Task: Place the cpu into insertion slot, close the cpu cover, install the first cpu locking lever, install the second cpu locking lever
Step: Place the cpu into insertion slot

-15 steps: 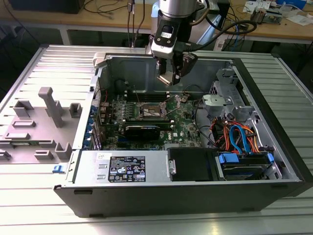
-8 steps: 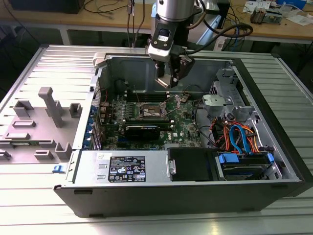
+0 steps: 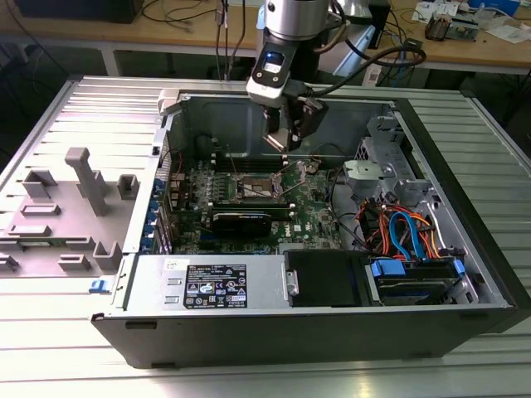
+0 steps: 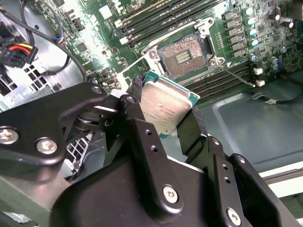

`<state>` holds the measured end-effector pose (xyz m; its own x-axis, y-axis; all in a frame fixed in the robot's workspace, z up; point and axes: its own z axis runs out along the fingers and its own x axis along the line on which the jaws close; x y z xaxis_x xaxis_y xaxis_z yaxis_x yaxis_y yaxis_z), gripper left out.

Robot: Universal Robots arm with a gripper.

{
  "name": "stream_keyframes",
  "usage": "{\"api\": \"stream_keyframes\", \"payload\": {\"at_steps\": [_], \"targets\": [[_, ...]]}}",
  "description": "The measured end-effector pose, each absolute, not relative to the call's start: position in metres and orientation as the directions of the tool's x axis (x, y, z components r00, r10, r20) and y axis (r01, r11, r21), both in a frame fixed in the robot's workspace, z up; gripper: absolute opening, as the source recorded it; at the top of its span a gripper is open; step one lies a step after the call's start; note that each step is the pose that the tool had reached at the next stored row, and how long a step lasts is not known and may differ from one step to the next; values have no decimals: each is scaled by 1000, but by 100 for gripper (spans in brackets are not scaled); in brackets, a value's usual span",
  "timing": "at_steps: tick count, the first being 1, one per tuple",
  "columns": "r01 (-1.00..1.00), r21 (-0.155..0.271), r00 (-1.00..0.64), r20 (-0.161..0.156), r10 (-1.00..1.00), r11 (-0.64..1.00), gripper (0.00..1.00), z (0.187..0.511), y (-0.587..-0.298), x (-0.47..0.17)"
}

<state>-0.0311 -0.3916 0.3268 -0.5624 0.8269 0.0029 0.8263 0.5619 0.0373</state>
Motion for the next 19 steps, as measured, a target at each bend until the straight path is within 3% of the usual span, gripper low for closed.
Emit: {"api": "stream_keyframes", "payload": {"at_steps": [19], "targets": [[878,37,-477,3,879,477,54,325,-392,-31]]}}
